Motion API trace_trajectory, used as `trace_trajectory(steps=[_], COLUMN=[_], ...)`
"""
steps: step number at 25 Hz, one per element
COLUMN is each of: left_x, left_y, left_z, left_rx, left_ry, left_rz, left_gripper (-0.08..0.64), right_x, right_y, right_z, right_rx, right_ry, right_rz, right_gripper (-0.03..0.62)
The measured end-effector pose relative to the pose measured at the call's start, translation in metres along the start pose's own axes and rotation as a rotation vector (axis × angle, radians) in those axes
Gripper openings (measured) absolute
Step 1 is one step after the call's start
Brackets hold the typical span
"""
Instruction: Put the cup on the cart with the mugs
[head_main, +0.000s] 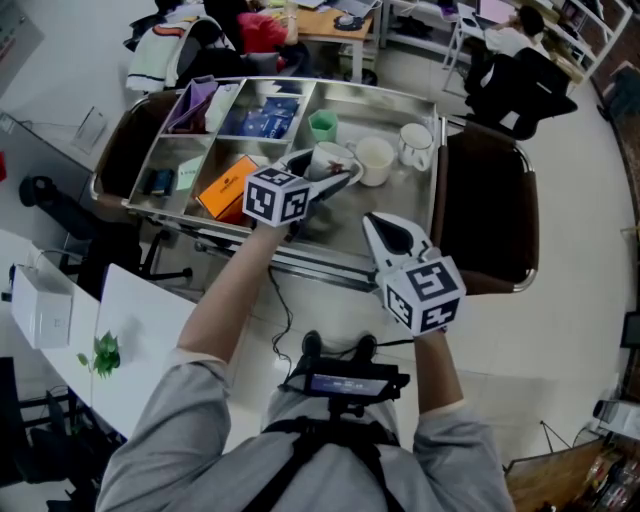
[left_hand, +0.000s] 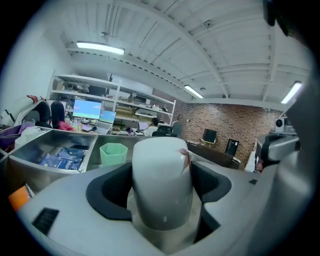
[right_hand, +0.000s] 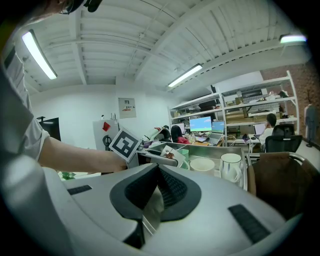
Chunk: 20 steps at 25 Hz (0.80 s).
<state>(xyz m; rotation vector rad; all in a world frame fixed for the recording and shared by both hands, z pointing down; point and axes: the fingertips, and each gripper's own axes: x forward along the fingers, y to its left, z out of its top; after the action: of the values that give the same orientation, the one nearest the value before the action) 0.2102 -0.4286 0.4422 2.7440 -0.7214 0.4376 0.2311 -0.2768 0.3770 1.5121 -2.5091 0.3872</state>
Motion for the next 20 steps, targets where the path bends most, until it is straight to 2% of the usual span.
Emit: trace_trajectory(steps=[5,15,20], left_x=[0.006,0.003,0.002], left_y=[-0.001,-0.004,-0.001], left_z=[-0.012,0.001,-0.001], left_rx=[-0.009,-0.001,0.001], left_ry=[0.055,-0.027,-0.024], left_rz=[-0.027,-0.033,-0.028], left_gripper=[0.377,0.377,0.377], right_x=[0.002,0.003,0.008], right_y=[-0.003,-0.011,-0.013], right_z=[-0.004,-0.002,-0.004], right_rx=[0.006,0.001,-0.005], right_ry=[0.006,0.011,0.020], right_rz=[-0.004,-0.014,-0.015], right_gripper=[-0.003,-0.003,-0.003])
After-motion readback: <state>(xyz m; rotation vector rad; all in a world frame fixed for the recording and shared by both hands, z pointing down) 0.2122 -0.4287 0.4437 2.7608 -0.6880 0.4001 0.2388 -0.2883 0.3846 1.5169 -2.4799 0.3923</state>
